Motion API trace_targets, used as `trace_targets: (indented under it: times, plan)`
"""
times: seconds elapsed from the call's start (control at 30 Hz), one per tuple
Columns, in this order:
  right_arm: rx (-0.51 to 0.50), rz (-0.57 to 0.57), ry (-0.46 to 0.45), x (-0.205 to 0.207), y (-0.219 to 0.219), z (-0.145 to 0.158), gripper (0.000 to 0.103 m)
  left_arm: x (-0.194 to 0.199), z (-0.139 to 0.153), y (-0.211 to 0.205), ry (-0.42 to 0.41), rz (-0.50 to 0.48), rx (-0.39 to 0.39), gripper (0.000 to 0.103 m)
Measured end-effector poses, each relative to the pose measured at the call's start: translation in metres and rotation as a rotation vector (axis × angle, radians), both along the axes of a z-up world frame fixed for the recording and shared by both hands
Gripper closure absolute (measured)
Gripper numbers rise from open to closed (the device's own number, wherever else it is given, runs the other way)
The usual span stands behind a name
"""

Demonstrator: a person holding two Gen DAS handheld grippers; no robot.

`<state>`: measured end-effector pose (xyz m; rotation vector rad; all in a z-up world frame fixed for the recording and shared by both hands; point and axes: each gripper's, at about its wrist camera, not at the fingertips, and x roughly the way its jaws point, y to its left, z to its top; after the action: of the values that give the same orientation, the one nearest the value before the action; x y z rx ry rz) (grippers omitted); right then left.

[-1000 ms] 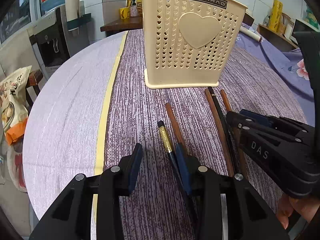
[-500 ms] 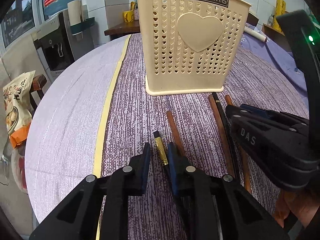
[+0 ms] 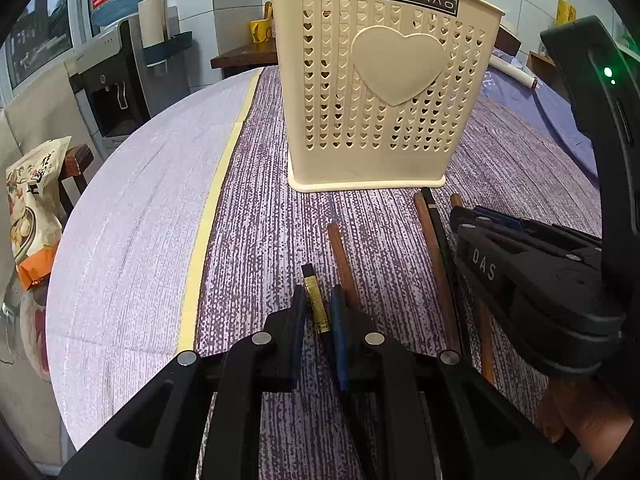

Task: Organize utensils
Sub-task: 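Close the left tool on a wooden chopstick while the right tool closes on another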

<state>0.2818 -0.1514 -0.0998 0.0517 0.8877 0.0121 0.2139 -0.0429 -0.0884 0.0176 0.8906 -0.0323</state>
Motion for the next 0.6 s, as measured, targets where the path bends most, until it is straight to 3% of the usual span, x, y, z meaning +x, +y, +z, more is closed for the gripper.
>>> trace_targets:
  times: [0.6]
  plan:
    - [0.029,-0.011,-0.002,0.0004,-0.0043,0.0000,0.093,-0.0007,0.0007,-0.0048,0.004,-0.012,-0.008,0.095]
